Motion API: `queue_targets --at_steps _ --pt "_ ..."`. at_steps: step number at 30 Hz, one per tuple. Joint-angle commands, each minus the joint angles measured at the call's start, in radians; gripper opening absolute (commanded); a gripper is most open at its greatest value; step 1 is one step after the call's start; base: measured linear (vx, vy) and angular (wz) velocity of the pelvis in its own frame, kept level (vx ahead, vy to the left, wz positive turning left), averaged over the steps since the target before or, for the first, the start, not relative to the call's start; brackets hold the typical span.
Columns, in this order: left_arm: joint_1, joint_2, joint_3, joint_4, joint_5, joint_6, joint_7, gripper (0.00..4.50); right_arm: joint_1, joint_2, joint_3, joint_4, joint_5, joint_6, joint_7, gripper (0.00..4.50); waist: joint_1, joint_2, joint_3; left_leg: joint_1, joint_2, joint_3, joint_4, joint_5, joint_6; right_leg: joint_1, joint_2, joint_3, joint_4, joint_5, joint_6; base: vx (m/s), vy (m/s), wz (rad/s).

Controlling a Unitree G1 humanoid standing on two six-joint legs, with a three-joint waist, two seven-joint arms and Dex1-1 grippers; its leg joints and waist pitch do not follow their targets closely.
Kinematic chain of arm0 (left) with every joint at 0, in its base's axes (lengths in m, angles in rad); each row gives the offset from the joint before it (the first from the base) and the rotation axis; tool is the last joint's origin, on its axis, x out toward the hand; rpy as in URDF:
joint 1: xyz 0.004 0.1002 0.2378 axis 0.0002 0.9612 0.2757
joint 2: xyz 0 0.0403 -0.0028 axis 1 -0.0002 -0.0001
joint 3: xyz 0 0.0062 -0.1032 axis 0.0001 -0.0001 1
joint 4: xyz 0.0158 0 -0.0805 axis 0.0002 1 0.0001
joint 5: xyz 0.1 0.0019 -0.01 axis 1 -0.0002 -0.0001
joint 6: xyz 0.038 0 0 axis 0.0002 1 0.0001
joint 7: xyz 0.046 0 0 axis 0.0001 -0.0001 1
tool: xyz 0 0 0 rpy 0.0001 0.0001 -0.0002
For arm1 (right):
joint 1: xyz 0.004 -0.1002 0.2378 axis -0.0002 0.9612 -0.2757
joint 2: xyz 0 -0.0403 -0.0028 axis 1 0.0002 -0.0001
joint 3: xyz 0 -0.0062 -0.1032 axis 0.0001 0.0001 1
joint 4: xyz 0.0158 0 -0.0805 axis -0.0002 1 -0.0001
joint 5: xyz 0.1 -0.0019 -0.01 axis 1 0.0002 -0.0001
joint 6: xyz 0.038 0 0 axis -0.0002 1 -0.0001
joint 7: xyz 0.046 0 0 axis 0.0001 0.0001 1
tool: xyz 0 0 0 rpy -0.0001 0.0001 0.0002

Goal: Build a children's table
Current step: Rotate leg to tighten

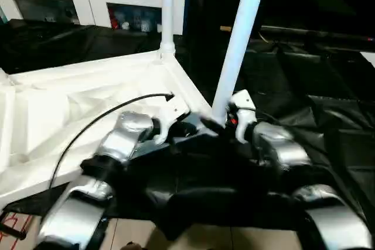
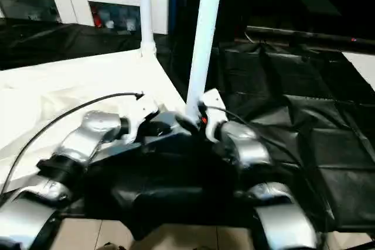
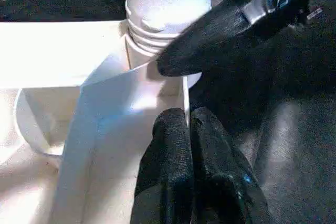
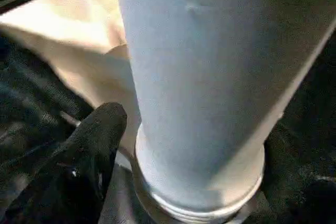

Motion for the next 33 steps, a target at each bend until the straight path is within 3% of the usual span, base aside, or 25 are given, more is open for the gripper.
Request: queue_targets --at_steps 1,4,8,11,17,20,23,27,28,29,33 --pt "0.002 -0.027 -0.048 -0.039 -0.032 -0.034 -0.046 0.00 0.024 0.029 0.093 -0.025 0.011 0.016 0.128 3.75 0.004 0.001 -0.070 0.017 0.015 0.004 -0.055 -0.175 0.073 0.057 -0.041 0.018 -0.054 -0.010 -0.266 0.000 0.000 0.00" --pt "0.024 0.012 -0.056 -0.074 -0.044 -0.045 -0.122 0.00 0.049 -0.017 0.090 -0.078 0.034 0.012 0.216 3.75 0.010 0.004 -0.065 0.019 0.020 0.006 -0.058 -0.199 0.078 0.053 -0.042 0.017 -0.058 -0.049 -0.271 0.000 0.000 0.00" --pt "0.043 0.047 -0.059 -0.105 -0.053 -0.050 -0.184 0.00 0.081 -0.065 0.107 -0.139 0.055 0.053 0.327 3.75 0.023 0.006 -0.058 0.026 0.025 0.007 -0.065 -0.284 0.040 0.045 -0.042 0.018 -0.070 -0.194 -0.240 0.000 0.000 0.00" --pt "0.055 0.073 -0.059 -0.131 -0.070 -0.041 -0.235 0.00 0.095 -0.091 0.117 -0.161 0.055 0.076 0.380 3.75 0.028 0.006 -0.057 0.026 0.025 0.006 -0.068 -0.305 0.024 0.042 -0.044 0.020 -0.073 -0.244 -0.223 0.000 0.000 0.00" --pt "0.066 0.094 -0.062 -0.153 -0.083 -0.034 -0.266 0.00 0.104 -0.097 0.123 -0.188 0.062 0.102 0.393 3.44 0.026 0.006 -0.060 0.023 0.022 0.003 -0.069 -0.281 0.013 0.042 -0.044 0.020 -0.071 -0.222 -0.217 0.000 0.000 0.00" --pt "0.067 0.094 -0.059 -0.153 -0.078 -0.033 -0.256 0.00 0.106 -0.087 0.126 -0.201 0.068 0.122 0.389 3.15 0.028 0.005 -0.064 0.023 0.021 0.005 -0.064 -0.236 0.026 0.045 -0.042 0.019 -0.062 -0.147 -0.232 0.000 0.000 0.00" --pt "0.064 0.086 -0.054 -0.144 -0.071 -0.033 -0.233 0.00 0.107 -0.077 0.123 -0.204 0.066 0.130 0.382 2.96 0.029 0.003 -0.063 0.022 0.020 0.007 -0.063 -0.226 0.031 0.046 -0.042 0.018 -0.062 -0.138 -0.237 0.000 0.000 0.00" --pt "0.054 0.065 -0.045 -0.125 -0.062 -0.031 -0.180 0.00 0.099 -0.049 0.104 -0.172 0.055 0.129 0.305 2.74 0.027 0.002 -0.061 0.023 0.020 0.006 -0.065 -0.253 0.021 0.043 -0.045 0.020 -0.068 -0.195 -0.225 0.000 0.000 0.00" --pt "0.037 0.031 -0.030 -0.091 -0.043 -0.037 -0.088 0.00 0.070 -0.014 0.078 -0.102 0.026 0.114 0.161 2.74 0.023 0.002 -0.059 0.024 0.019 0.004 -0.066 -0.269 0.010 0.040 -0.046 0.021 -0.072 -0.231 -0.215 0.000 0.000 0.00" --pt "0.031 0.021 -0.026 -0.080 -0.037 -0.040 -0.061 0.00 0.060 -0.004 0.070 -0.081 0.019 0.113 0.118 2.71 0.018 0.003 -0.054 0.025 0.017 0.002 -0.071 -0.307 -0.008 0.036 -0.046 0.020 -0.080 -0.301 -0.199 0.000 0.000 0.00" --pt "0.001 -0.039 -0.022 -0.021 -0.007 -0.030 0.070 0.00 0.018 0.060 0.035 0.011 0.003 0.113 -0.077 2.70 0.009 0.002 -0.054 0.028 0.015 -0.005 -0.073 -0.352 -0.036 0.031 -0.049 0.021 -0.089 -0.415 -0.157 0.000 0.000 0.00"
